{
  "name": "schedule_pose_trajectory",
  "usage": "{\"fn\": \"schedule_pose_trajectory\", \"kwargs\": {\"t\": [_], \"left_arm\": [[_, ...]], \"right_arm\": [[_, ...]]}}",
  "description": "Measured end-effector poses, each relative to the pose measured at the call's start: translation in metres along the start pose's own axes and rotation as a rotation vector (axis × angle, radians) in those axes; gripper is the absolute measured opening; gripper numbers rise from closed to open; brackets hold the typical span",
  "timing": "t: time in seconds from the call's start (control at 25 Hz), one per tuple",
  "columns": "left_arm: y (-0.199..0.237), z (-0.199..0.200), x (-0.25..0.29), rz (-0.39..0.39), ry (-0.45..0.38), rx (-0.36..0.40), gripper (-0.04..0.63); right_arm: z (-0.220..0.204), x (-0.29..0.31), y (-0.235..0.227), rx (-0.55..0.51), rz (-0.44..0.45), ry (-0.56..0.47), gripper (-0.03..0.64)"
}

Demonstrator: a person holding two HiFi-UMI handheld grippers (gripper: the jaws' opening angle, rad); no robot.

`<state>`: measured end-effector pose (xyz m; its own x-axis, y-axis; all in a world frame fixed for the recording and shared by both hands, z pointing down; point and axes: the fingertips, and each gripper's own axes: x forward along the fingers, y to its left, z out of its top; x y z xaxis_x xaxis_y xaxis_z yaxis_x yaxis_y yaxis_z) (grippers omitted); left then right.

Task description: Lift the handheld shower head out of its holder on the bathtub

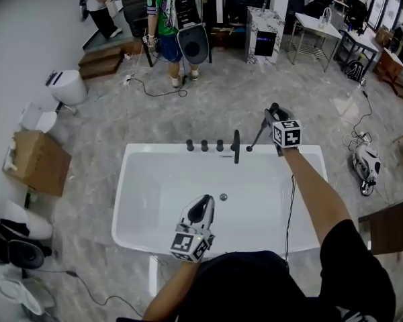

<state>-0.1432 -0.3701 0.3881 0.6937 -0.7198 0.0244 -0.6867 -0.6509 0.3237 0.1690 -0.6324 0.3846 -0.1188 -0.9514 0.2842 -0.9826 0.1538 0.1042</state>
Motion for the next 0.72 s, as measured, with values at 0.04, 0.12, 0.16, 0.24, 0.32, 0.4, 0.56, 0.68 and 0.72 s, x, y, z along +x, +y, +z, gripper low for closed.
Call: {"fn": "schedule_pose_trajectory", "kwargs": {"t": [0.04,0.12,0.16,0.24,0.32,0.4,0.56,0.68,0.72], "left_arm": [[-0.004,0.0,0.002,-0.002,-0.001,0.003,0.028],[-0.008,-0.001,0.004,0.004,0.0,-0.001,0.028],[-0.01,-0.003,0.005,0.002,0.003,-0.005,0.028],[-0.013,-0.009,0.005,-0.005,0.012,-0.01,0.029],[-0.016,-0.012,0.005,-0.004,0.019,-0.008,0.028],[-0.016,-0.011,0.006,0.002,0.019,-0.008,0.029],[-0.015,-0.012,0.006,0.007,0.023,-0.02,0.029],[-0.018,-0.016,0.006,0.017,0.026,-0.024,0.029],[-0.02,-0.017,0.005,0.021,0.024,-0.024,0.028]], "right_arm": [[-0.002,-0.002,-0.003,0.008,-0.004,0.0,0.126],[-0.004,-0.004,-0.009,0.026,-0.008,-0.005,0.126],[-0.005,-0.004,-0.01,0.031,-0.007,-0.007,0.126],[-0.006,-0.002,-0.009,0.028,0.001,-0.006,0.126],[-0.006,-0.001,-0.008,0.017,0.012,-0.006,0.126],[-0.004,0.0,-0.007,0.009,0.019,-0.009,0.126],[-0.006,0.003,-0.003,0.021,0.027,-0.01,0.126],[-0.01,0.003,-0.004,0.027,0.03,-0.008,0.126],[-0.011,0.002,-0.004,0.024,0.034,-0.008,0.126]]}}
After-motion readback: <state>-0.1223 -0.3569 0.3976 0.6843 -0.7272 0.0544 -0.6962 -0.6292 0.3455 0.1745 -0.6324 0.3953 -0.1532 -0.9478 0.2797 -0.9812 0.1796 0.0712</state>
